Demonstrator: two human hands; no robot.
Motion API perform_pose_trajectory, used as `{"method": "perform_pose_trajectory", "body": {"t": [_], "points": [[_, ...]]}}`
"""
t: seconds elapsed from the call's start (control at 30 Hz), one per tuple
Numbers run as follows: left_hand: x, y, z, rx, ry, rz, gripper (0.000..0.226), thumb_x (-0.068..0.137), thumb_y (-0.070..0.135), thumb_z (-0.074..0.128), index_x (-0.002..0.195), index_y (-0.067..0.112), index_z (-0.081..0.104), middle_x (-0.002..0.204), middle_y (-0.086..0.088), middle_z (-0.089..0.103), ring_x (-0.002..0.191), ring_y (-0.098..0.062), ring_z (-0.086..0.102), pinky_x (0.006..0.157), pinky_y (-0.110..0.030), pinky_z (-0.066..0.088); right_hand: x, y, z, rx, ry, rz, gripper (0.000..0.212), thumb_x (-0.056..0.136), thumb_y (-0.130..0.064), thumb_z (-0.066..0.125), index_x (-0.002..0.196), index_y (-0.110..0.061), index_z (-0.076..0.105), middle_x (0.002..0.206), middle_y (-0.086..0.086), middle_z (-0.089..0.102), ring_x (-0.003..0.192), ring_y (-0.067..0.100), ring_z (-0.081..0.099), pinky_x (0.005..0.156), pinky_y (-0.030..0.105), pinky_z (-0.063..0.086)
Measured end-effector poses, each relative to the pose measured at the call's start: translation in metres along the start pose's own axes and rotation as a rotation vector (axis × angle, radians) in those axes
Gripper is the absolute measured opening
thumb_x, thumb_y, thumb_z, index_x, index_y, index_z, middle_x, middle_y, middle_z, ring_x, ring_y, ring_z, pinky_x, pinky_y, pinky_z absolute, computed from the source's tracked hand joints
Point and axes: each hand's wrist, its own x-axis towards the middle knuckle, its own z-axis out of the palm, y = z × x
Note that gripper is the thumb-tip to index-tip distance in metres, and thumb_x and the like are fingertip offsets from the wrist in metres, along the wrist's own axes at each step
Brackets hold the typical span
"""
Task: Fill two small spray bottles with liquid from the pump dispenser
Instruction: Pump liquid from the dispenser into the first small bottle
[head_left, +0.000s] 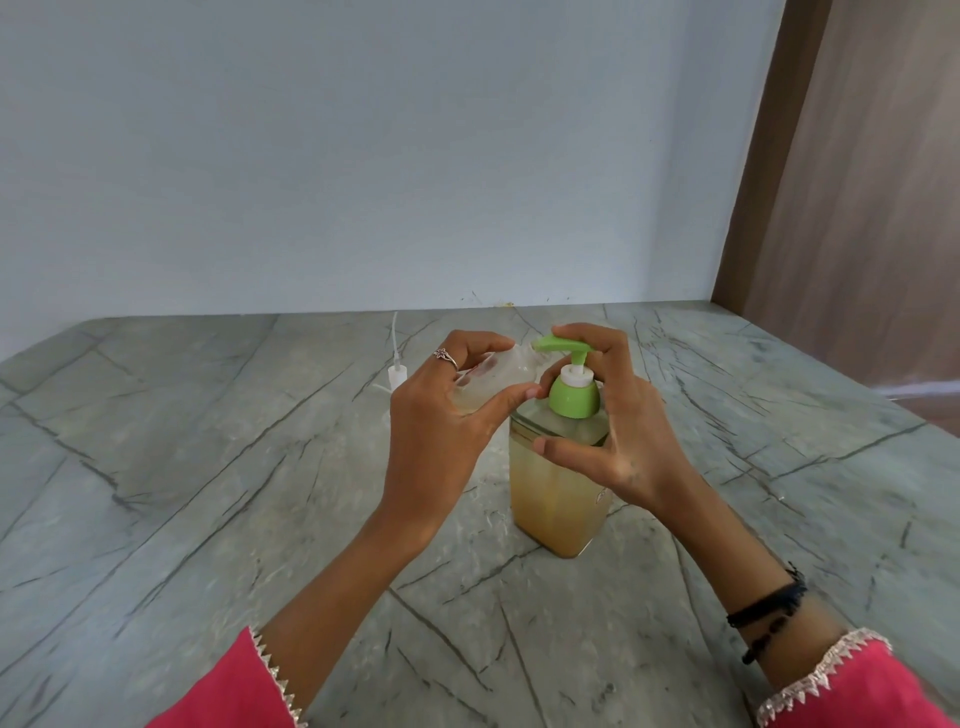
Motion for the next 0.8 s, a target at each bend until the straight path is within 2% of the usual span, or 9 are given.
{"method": "perform_pose_trajectory", "body": {"t": [0.1, 0.23, 0.3, 0.4, 0.53, 0.7, 0.8], "points": [[-0.0005, 0.0005, 0.0006, 0.008, -0.005, 0.006, 0.033, 0.069, 0.029, 0.074, 0.098, 0.024, 0.06, 0.095, 0.025, 0.06, 0.097, 0.011, 0.059, 0.082, -0.004, 0.043, 0.0008, 0.0015, -0.0005, 0.044, 0.012, 0.002, 0.068, 0.064, -0.038, 0.071, 0.121, -0.038, 0.035, 0.09, -0.01, 0.065, 0.085, 0.016, 0.066, 0.072, 0.045, 0.053], [-0.0013, -0.0015, 0.0007, 0.024, -0.015, 0.014, 0.033, 0.069, 0.025, 0.076, 0.099, 0.023, 0.061, 0.096, 0.023, 0.062, 0.098, 0.003, 0.06, 0.083, -0.006, 0.043, 0.0039, 0.0005, 0.0005, 0.041, 0.037, 0.013, 0.062, 0.058, -0.038, 0.071, 0.107, -0.055, 0.036, 0.087, -0.011, 0.066, 0.082, 0.016, 0.066, 0.072, 0.046, 0.052], [-0.0019, -0.0027, 0.0005, 0.031, -0.017, 0.015, 0.034, 0.069, 0.024, 0.077, 0.099, 0.023, 0.061, 0.095, 0.022, 0.062, 0.098, 0.003, 0.06, 0.084, -0.006, 0.044, 0.0043, 0.0, 0.0006, 0.047, 0.039, 0.021, 0.06, 0.057, -0.039, 0.071, 0.104, -0.056, 0.037, 0.088, -0.01, 0.066, 0.08, 0.016, 0.066, 0.072, 0.045, 0.052], [-0.0017, -0.0021, 0.0003, 0.023, -0.012, 0.016, 0.034, 0.069, 0.024, 0.077, 0.099, 0.022, 0.061, 0.095, 0.021, 0.062, 0.099, 0.002, 0.061, 0.083, -0.007, 0.044, 0.0018, -0.001, 0.0, 0.04, 0.017, 0.024, 0.061, 0.059, -0.039, 0.07, 0.107, -0.054, 0.035, 0.089, -0.012, 0.066, 0.082, 0.015, 0.066, 0.072, 0.042, 0.052], [-0.0004, -0.0003, 0.0002, 0.019, 0.002, 0.014, 0.033, 0.068, 0.031, 0.074, 0.098, 0.025, 0.06, 0.095, 0.024, 0.061, 0.097, 0.008, 0.06, 0.082, -0.005, 0.044, -0.0019, 0.0014, -0.0005, 0.006, -0.005, 0.007, 0.063, 0.067, -0.042, 0.066, 0.121, -0.044, 0.033, 0.092, -0.012, 0.065, 0.083, 0.013, 0.065, 0.07, 0.038, 0.054], [-0.0001, 0.002, 0.0001, 0.013, 0.02, 0.018, 0.034, 0.068, 0.031, 0.074, 0.098, 0.02, 0.062, 0.094, 0.023, 0.062, 0.099, 0.003, 0.061, 0.081, -0.004, 0.044, -0.0004, 0.0047, 0.0024, 0.127, 0.076, 0.036, 0.034, 0.087, -0.047, 0.05, 0.119, -0.047, 0.04, 0.088, -0.007, 0.07, 0.081, 0.021, 0.067, 0.072, 0.049, 0.052], [0.0006, 0.0017, -0.0006, 0.021, 0.015, 0.028, 0.035, 0.067, 0.033, 0.073, 0.098, 0.02, 0.062, 0.094, 0.024, 0.061, 0.097, 0.009, 0.06, 0.081, -0.003, 0.043, 0.0014, 0.0032, 0.0054, 0.167, 0.1, 0.059, 0.027, 0.09, -0.042, 0.049, 0.116, -0.045, 0.045, 0.084, -0.006, 0.071, 0.078, 0.029, 0.066, 0.07, 0.055, 0.049]]}}
